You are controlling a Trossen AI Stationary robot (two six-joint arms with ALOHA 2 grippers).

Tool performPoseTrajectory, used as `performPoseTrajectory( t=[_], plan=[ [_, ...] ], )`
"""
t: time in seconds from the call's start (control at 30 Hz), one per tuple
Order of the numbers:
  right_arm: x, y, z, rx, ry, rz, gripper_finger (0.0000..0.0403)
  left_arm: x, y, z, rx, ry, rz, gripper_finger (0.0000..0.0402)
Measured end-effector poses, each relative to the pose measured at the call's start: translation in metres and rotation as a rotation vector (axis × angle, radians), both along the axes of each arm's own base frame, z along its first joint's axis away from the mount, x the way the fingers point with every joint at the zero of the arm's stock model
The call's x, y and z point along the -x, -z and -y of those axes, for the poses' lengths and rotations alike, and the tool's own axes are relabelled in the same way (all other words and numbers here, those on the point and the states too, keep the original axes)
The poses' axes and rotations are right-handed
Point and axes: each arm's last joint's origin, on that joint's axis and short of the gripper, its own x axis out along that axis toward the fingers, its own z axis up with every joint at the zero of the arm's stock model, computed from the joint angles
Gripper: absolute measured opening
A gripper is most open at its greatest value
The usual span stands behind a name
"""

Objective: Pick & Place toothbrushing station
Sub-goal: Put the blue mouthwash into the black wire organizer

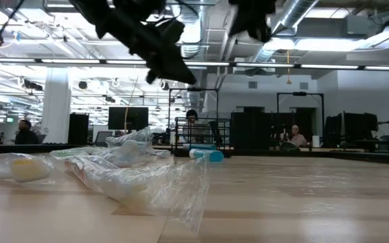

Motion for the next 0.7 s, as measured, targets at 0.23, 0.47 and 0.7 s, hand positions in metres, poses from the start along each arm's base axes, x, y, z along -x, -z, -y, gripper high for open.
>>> performPoseTrajectory(
  t=[0.23, 0.47, 0.7],
  plan=[
    [-0.026, 0.094, 0.007, -0.054, 0.213, -0.228, 0.0, 0.061, 0.002, -0.006, 0.062, -0.178, -0.058, 0.0],
    [-0.05, 0.153, 0.023, -0.076, 0.26, -0.341, 0.0, 0.111, 0.005, 0.002, 0.106, -0.292, -0.024, 0.0],
    [-0.067, 0.165, 0.037, -0.097, 0.303, -0.334, 0.0, 0.13, 0.006, 0.006, 0.113, -0.306, -0.016, 0.0]
  ],
)
